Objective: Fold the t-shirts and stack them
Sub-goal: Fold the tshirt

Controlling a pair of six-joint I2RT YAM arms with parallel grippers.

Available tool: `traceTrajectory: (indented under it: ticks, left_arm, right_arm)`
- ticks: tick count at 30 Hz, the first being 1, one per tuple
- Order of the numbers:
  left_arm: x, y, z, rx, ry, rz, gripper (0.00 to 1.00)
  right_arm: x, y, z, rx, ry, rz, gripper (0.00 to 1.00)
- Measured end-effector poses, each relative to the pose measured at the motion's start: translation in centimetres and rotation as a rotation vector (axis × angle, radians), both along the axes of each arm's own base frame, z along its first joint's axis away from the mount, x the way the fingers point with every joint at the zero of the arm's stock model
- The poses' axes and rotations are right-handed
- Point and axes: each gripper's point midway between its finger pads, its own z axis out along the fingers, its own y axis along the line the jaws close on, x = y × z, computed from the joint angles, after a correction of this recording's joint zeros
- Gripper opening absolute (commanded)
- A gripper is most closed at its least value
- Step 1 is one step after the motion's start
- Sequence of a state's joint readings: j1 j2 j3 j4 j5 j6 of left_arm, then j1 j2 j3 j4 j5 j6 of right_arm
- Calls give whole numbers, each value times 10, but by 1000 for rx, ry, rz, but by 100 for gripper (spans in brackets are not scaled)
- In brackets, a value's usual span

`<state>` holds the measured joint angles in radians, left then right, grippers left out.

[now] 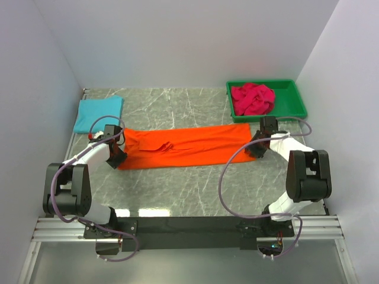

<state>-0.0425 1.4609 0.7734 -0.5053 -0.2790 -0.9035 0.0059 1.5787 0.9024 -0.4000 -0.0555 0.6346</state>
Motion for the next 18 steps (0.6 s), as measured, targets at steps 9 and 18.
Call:
traceTrajectory:
  ticks: [9,18]
  left_arm:
    - [-6,4,-2,9,24,8,37]
    - [-20,11,0,14,47,24,39]
  right_arm:
    - [-13,-10,-19,68,36,-71,36]
    - [-43,-15,-20,125,38,-132,36]
